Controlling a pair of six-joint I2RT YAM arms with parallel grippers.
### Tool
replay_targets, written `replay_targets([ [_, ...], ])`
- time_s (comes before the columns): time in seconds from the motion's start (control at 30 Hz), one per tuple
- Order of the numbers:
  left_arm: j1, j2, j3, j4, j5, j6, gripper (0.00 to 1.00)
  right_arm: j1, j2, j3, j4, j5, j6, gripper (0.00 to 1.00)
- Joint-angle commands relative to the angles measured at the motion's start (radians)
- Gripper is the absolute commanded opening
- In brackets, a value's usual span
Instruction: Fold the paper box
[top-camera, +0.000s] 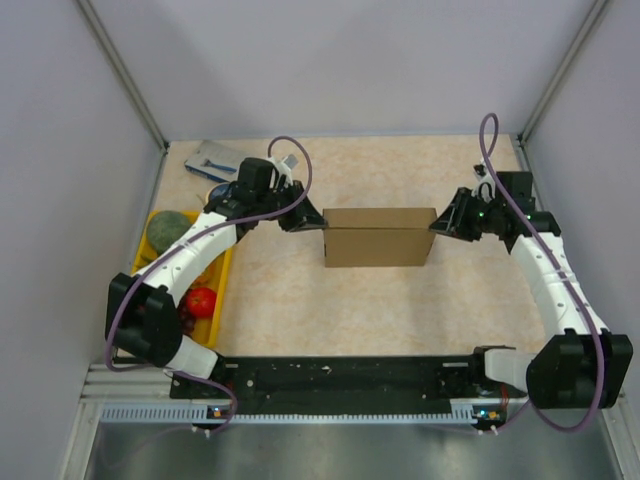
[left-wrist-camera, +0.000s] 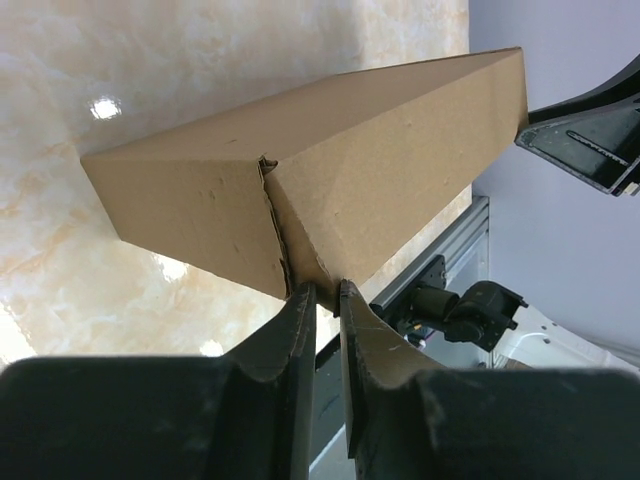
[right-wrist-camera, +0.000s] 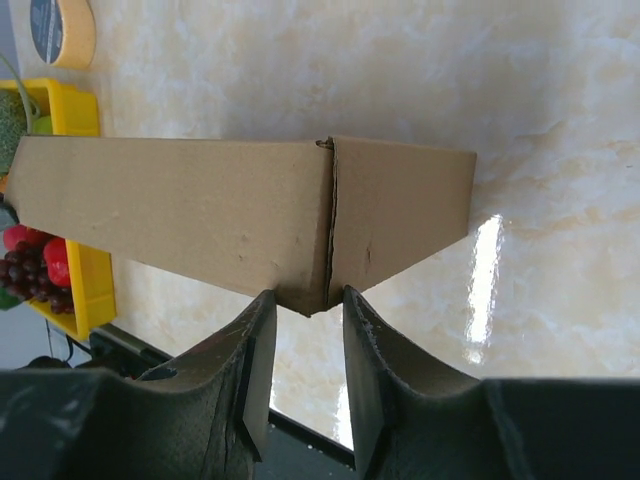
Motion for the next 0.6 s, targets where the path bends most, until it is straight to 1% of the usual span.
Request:
replay_targets([
  [0.0, -0.025, -0.005, -0.015, 0.066, -0.003, 0.021, 0.16, 0.006, 0.01, -0.031, 0.066, -0.087, 0.016, 0.3],
  [0.03, -0.023, -0.006, -0.021, 0.066, -0.007, 0.027, 0.13, 0.006, 0.012, -0.034, 0.066, -0.087, 0.016, 0.3],
  [0.13, -0.023, -0.015, -0.05, 0.053, -0.043, 0.056, 0.11, 0.006, -0.001, -0.032, 0.063, -0.073, 0.016, 0.3],
  [0.3, -0.023, -0.034, -0.107, 0.031, -0.067, 0.096, 0.1, 0.006, -0.018, 0.023, 0.044, -0.055, 0.019, 0.31],
  [0.43, -0.022, -0.054, -0.085, -0.021, -0.092, 0.153, 0.17, 0.006, -0.022, 0.089, 0.013, -0.045, 0.018, 0.33],
  [0.47, -0.022, -0.058, -0.075, -0.032, -0.104, 0.165, 0.2, 0.014, -0.025, 0.118, -0.002, -0.035, 0.018, 0.33],
  [0.57, -0.022, -0.074, -0.052, -0.067, -0.138, 0.211, 0.25, 0.043, -0.044, 0.182, -0.015, 0.004, 0.028, 0.35],
])
